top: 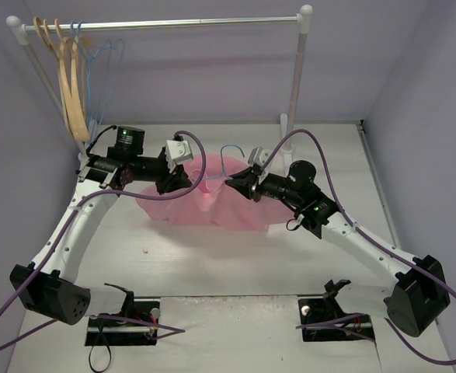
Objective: Place the t-shirt on the hanger
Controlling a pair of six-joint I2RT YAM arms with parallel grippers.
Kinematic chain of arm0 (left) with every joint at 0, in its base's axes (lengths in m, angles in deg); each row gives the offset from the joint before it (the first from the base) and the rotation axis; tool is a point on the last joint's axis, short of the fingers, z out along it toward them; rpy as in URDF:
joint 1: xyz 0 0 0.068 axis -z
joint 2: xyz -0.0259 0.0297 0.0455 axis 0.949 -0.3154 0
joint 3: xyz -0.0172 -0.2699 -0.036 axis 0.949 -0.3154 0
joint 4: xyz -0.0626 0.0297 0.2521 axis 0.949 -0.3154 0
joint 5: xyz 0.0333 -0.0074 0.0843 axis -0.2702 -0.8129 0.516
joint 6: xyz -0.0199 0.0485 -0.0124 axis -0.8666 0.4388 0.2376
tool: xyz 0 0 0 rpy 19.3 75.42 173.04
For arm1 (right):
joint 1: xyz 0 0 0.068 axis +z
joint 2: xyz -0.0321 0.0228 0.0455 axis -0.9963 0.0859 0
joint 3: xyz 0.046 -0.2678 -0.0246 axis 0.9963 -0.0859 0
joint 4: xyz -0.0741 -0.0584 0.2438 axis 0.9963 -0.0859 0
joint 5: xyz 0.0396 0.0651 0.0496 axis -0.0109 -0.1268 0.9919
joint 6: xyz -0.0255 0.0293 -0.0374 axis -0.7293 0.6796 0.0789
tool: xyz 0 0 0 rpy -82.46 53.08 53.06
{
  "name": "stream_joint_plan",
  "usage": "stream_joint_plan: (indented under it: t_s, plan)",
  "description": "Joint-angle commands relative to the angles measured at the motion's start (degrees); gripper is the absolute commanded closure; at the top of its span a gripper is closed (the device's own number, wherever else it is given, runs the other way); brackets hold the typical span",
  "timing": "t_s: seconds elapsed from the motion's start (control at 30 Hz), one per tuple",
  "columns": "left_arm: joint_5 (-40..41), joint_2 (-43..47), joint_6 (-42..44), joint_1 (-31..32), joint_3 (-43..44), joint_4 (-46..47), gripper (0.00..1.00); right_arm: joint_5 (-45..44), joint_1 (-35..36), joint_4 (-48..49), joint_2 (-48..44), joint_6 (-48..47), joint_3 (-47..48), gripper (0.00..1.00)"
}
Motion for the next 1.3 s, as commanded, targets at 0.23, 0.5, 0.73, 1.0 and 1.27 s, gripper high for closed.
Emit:
stream_joint_plan:
  t_s: [0.23,0.5,0.73,1.0,1.27]
  plan:
    - [1.74,1.51,-1.48,0.32,0.92,3.8,0.78,2.65,-0.26,12.33,-1.01,2.94,0.66,1.0]
    - [4.28,0.71,-1.57,0.32,1.36,5.2,0.71,6.16,-0.26,11.28,-1.01,3.29,1.62,1.0]
    - [7.45,1.24,-1.48,0.32,1.45,8.53,0.7,7.92,-0.26,9.25,-1.01,2.76,2.5,1.0]
    - [8.87,3.35,0.27,0.32,0.57,10.57,0.71,9.94,-0.79,8.02,-0.48,3.82,3.38,1.0]
    - [1.48,1.68,5.2,0.32,1.27,3.1,0.7,12.49,-2.46,9.34,-0.57,6.37,3.47,1.0]
